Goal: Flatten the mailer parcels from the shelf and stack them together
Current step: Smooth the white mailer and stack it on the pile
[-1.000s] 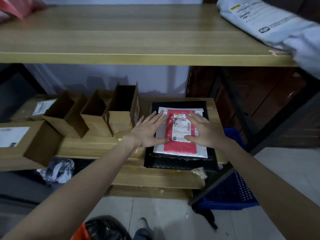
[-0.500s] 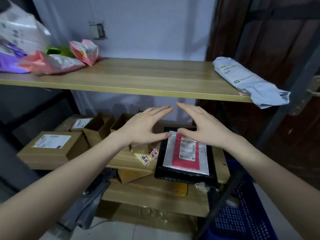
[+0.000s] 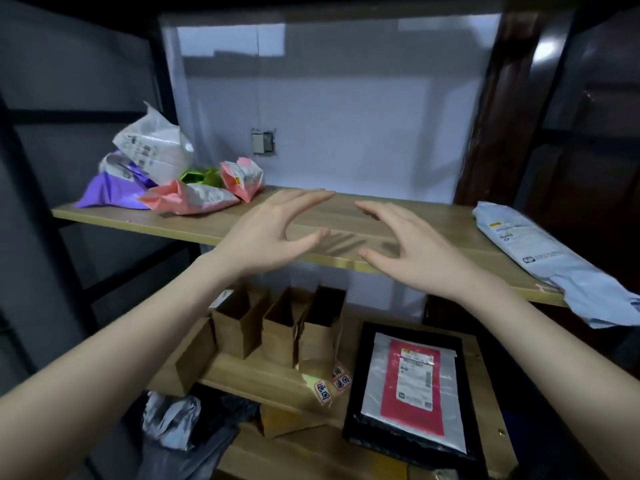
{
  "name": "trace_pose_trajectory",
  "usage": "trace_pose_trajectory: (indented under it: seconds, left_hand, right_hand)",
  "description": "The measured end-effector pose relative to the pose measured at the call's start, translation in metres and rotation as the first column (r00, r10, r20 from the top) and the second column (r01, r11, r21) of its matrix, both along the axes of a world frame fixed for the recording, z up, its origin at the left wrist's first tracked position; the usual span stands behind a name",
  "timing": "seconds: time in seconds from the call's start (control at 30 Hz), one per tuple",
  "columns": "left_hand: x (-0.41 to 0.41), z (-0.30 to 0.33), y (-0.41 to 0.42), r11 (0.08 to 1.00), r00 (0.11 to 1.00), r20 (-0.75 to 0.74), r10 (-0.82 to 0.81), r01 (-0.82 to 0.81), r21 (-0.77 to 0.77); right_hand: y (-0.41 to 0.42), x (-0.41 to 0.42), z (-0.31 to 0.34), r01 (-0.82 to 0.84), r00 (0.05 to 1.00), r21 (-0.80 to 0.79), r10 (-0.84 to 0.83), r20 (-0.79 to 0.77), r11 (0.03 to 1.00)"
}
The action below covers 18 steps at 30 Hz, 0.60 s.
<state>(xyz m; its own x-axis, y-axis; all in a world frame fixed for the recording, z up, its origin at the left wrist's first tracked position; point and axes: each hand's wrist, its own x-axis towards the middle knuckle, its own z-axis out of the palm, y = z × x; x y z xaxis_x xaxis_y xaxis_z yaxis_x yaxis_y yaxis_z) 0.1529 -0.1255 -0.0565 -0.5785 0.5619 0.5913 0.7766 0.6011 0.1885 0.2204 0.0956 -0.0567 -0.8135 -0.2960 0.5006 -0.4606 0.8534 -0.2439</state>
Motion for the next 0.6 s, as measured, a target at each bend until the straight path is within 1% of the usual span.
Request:
trace_pose_trajectory:
  seconds: [0.1,0.2,0.37,0.47,0.6]
  left_hand:
    - [-0.020,0.006,-0.024,0.997,0.996,-0.041,0.079,-0.079,0.013]
    - [-0.045,0.013,-0.051,0.986,0.987,-0.063,0.151,-0.146,0.075]
    - [-0.091,0.030,-0.103,0.940,0.939,-0.124,0.322,-0.302,0.158]
    - [-0.114,0.041,-0.134,0.904,0.912,-0.112,0.394,-0.363,0.225]
    - [-0.145,0.049,-0.168,0.855,0.876,-0.060,0.478,-0.448,0.261]
  right_hand:
    - [-0.016,-0.026,0.009,-0.011,1.000,0.018,0.012,-0.005,1.000]
    - [-0.037,-0.056,0.021,-0.049,0.999,0.036,0.049,-0.013,0.998]
    - [-0.081,-0.115,0.043,-0.116,0.993,0.095,0.118,-0.019,0.989]
    - [-0.109,-0.149,0.055,-0.164,0.985,0.092,0.169,-0.038,0.982]
    - [-0.144,-0.190,0.067,-0.216,0.974,0.091,0.220,-0.047,0.972]
